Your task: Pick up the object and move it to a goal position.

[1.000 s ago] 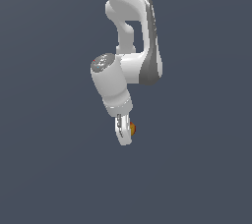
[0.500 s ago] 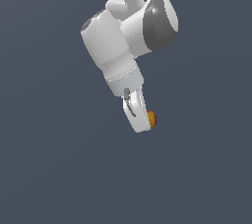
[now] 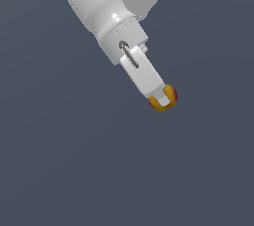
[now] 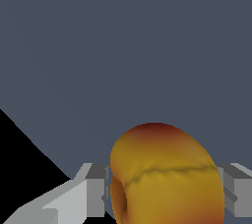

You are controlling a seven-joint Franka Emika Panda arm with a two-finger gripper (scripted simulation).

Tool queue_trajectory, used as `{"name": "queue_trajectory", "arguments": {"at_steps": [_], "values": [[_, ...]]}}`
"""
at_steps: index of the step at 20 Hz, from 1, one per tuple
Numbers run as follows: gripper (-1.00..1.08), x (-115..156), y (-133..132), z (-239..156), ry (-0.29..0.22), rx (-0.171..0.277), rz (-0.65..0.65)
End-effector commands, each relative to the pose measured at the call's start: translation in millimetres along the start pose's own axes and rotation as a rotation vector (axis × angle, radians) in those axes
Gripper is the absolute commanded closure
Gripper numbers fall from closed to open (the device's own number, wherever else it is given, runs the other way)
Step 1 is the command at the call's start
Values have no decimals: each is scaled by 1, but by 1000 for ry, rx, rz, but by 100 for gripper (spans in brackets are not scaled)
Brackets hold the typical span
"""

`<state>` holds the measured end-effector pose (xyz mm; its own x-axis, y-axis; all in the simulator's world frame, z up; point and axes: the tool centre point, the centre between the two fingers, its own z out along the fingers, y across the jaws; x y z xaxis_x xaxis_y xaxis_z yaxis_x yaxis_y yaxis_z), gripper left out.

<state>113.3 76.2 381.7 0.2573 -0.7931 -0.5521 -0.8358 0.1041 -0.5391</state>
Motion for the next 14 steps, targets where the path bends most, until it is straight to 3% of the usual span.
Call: {"name": "queue_trajectory", "arguments": {"at_steps": [1,8,14], "values": [[108,-15,-12,-16,-40,38,-2],[108,-38,-32,-49,-113,106,-2],[108,-45,-38,-61,-139,130,-1]]}}
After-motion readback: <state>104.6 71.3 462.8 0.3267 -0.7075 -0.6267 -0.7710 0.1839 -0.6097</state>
